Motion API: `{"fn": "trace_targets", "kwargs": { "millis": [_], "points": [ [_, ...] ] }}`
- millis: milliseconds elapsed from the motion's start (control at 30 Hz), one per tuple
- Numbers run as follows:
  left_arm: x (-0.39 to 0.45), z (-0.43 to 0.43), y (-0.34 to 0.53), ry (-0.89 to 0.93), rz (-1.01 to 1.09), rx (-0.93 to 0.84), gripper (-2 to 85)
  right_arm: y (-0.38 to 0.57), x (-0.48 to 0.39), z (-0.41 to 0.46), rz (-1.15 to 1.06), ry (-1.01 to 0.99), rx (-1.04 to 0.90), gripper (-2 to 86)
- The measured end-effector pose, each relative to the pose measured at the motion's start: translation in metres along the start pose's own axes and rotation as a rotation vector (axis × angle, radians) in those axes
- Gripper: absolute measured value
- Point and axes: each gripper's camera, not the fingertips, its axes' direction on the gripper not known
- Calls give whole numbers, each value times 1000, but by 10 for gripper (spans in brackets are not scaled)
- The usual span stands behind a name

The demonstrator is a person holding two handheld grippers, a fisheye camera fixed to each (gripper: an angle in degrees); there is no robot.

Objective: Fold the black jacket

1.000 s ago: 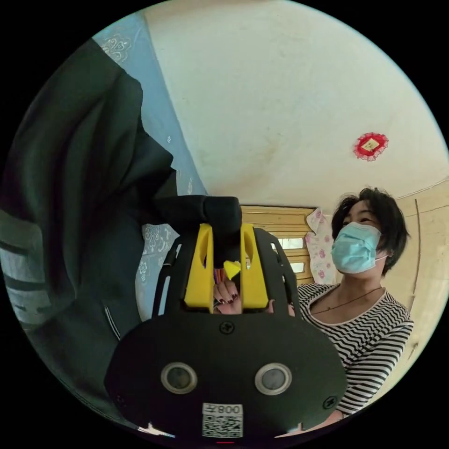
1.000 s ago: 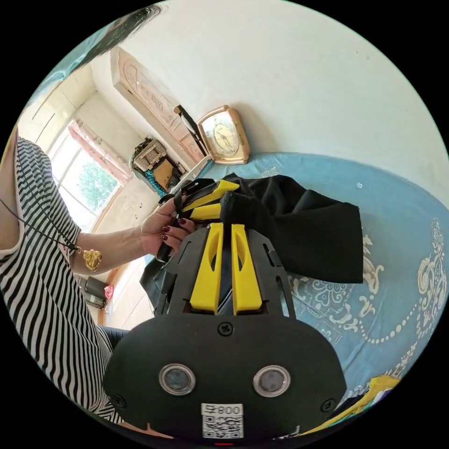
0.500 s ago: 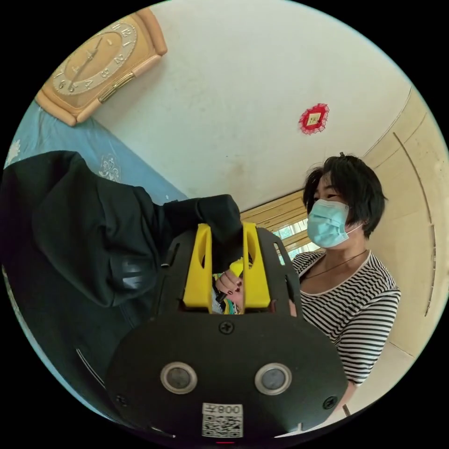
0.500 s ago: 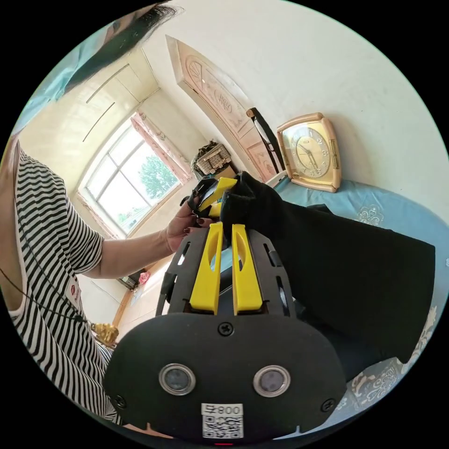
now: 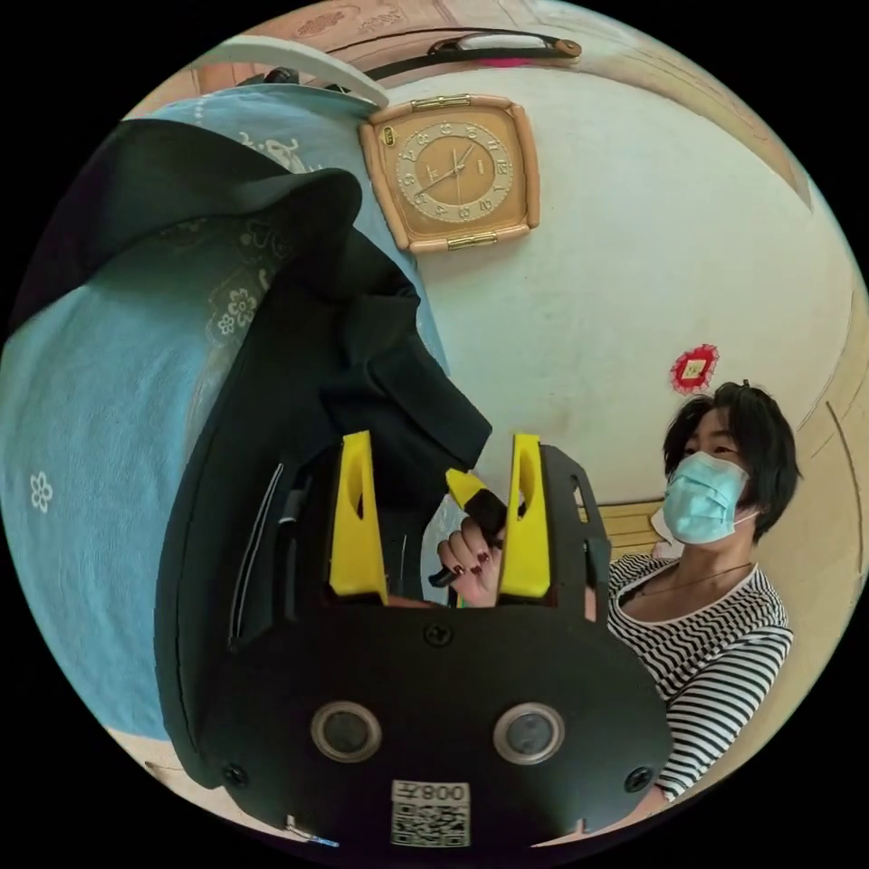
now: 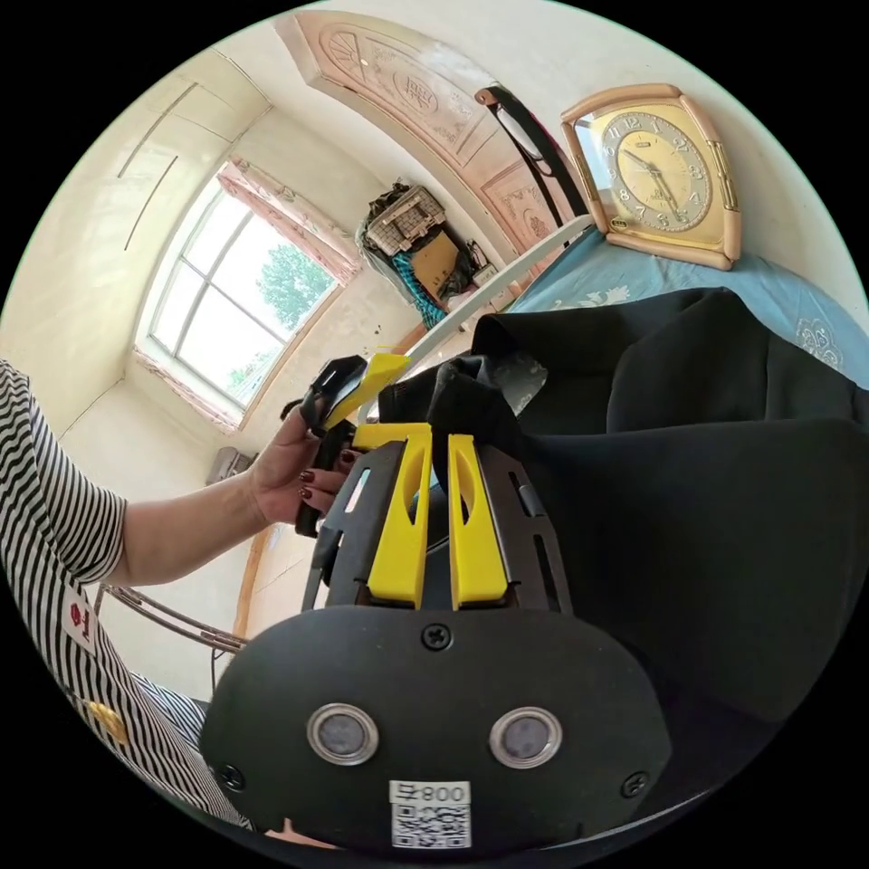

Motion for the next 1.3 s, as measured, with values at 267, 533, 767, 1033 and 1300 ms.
{"fn": "trace_targets", "kwargs": {
  "millis": [267, 533, 767, 1033, 1300],
  "points": [
    [14, 7, -18, -182, 105, -53, 170, -28, -25, 44, -75, 165, -71, 29],
    [-11, 3, -36, -224, 99, -6, 101, -42, -26, 56, -97, 164, -78, 25],
    [-77, -18, 4, -175, -109, 67, 102, -11, 20, -24, 41, 148, -58, 6],
    [-74, -30, 35, -326, -149, 231, 84, 21, 120, -71, 275, 509, -128, 1],
    [-8, 47, 5, -335, 193, 134, 70, 39, 105, -103, 288, 423, -15, 0]
  ]
}}
